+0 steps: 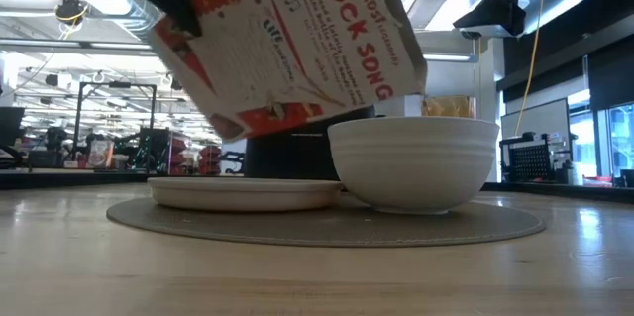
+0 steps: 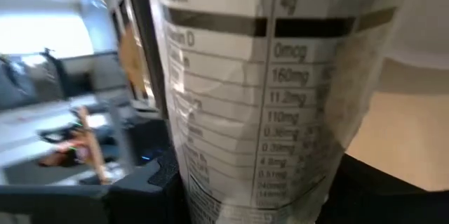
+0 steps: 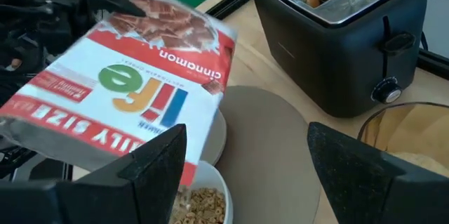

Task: Arrange a breakfast setting
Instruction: Pour the cereal into the white bowl

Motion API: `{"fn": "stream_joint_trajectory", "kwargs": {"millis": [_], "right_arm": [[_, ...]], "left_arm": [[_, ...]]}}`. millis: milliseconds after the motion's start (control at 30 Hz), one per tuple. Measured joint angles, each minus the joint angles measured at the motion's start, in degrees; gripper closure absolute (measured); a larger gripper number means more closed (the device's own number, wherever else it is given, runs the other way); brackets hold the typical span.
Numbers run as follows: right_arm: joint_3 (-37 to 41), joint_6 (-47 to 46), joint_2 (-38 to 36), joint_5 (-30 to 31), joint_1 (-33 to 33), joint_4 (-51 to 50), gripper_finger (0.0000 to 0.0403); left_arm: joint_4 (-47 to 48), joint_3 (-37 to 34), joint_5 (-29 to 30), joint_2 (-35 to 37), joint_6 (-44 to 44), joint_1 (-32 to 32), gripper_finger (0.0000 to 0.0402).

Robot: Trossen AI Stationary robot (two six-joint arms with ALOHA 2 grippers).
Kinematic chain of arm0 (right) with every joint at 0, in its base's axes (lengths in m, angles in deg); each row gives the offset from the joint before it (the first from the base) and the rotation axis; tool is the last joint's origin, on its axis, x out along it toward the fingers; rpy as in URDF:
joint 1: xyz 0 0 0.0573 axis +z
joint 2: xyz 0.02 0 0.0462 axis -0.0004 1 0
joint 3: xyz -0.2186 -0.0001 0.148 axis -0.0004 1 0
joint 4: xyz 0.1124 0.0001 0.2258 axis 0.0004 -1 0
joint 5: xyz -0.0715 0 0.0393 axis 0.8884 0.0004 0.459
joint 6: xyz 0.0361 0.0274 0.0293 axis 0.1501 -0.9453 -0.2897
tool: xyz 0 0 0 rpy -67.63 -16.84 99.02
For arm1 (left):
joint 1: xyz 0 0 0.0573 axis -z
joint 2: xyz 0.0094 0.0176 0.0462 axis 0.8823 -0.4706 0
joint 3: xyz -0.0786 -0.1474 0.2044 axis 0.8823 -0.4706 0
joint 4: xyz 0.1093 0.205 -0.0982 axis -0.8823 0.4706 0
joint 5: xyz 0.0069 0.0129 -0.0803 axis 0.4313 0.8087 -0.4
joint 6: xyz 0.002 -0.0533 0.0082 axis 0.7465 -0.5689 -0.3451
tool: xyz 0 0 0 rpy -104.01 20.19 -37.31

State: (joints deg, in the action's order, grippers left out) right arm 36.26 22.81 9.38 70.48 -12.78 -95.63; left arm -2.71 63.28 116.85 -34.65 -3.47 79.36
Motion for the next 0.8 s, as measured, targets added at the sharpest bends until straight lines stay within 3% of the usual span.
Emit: {"fn": "stream_joint_trajectory", "kwargs": {"millis": [133, 500, 800], "right_arm": [[0.0, 0.0, 0.0, 0.0, 0.0, 2.3, 0.0116], [0.0, -1.0, 0.0, 0.1, 0.0, 5.8, 0.0116], [0.0, -1.6, 0.3, 1.5, 0.0, 7.8, 0.0116]], "left_arm": [[0.3, -1.6, -3.4, 1.6, -6.4, 0.0, 0.0193], [-2.1, -10.8, -3.2, 15.6, -27.4, 3.0, 0.0193], [-16.2, -26.4, 4.1, 31.0, -39.9, 8.7, 0.0194]]}}
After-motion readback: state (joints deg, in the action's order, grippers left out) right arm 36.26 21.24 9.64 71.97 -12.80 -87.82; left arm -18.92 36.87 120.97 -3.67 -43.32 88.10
